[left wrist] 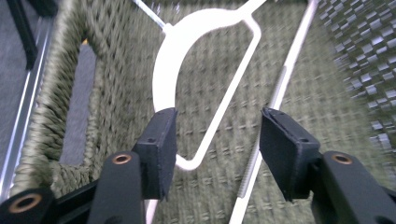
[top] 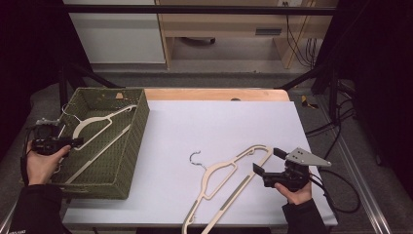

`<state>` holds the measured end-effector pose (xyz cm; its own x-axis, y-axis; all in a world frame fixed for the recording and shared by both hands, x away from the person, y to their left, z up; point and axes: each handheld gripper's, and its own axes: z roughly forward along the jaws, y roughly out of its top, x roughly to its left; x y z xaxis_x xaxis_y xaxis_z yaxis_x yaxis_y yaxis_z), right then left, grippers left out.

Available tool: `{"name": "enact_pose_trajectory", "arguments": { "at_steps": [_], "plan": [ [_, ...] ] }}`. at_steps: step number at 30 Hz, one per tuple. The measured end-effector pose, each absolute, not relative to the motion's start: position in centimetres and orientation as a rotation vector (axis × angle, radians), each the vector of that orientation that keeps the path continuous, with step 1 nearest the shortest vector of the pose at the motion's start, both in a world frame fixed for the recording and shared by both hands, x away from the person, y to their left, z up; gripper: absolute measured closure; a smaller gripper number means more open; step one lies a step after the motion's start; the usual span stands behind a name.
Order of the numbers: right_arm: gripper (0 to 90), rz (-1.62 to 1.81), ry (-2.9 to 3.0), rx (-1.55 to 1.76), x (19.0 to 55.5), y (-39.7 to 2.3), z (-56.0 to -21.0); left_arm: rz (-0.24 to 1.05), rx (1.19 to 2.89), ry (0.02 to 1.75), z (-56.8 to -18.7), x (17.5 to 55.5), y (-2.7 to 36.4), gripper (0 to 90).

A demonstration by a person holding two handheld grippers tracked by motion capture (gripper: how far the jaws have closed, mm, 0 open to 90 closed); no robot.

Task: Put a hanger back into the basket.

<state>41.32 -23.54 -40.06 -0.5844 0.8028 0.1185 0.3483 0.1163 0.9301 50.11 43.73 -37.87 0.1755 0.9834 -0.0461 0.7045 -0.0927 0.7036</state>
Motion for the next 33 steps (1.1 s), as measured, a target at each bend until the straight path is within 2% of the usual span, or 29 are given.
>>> {"name": "enact_pose_trajectory", "arguments": {
  "at_steps": [9, 21, 26, 33],
  "plan": [
    [6.2, 1.475, 1.979, 1.113, 41.2, -23.6, -39.8, 0.623, 1.775, 1.354, -35.1, 47.8, 40.3, 31.1],
    [6.3, 1.482, 1.984, 1.091, 41.2, -23.3, -39.4, 0.599, 1.742, 1.039, -32.8, 44.4, 31.5, 10.9],
    [7.0, 1.491, 1.98, 1.085, 41.2, -22.9, -39.1, 0.552, 1.733, 0.939, -33.4, 43.1, 28.3, 9.2],
    [7.0, 1.461, 2.023, 1.084, 41.6, -22.1, -39.4, 0.44, 1.753, 0.861, -36.6, 41.9, 24.2, 9.1]
  ]
}}
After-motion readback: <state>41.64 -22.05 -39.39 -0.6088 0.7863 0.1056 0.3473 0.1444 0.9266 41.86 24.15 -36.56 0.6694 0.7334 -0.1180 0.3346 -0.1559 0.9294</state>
